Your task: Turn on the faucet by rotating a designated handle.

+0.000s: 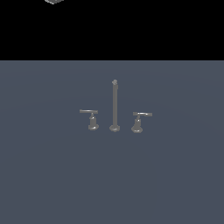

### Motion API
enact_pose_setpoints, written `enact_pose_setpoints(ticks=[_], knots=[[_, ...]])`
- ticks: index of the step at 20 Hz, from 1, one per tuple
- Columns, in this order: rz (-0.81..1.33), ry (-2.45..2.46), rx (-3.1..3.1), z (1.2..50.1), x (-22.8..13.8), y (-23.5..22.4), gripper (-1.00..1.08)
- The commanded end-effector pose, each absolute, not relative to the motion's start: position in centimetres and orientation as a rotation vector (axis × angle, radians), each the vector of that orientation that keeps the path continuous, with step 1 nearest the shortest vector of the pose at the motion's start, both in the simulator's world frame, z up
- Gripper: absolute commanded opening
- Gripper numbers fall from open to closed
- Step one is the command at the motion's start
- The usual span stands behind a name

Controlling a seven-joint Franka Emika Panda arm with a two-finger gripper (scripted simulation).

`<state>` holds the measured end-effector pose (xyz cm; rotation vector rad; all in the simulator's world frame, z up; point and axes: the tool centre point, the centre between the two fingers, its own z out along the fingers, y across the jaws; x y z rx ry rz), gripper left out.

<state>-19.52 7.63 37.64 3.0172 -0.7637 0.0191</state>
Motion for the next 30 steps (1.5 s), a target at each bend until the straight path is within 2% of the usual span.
enact_pose_setpoints(ticks=[1,15,30], knots=[[0.018,-0.846,2.998,36.3,-18.6,8.5,-1.00],[0.010,-1.266,2.859,29.3,-13.1,12.0,-1.00],[0.004,-1.643,2.672,22.8,-6.9,13.7,-1.00]])
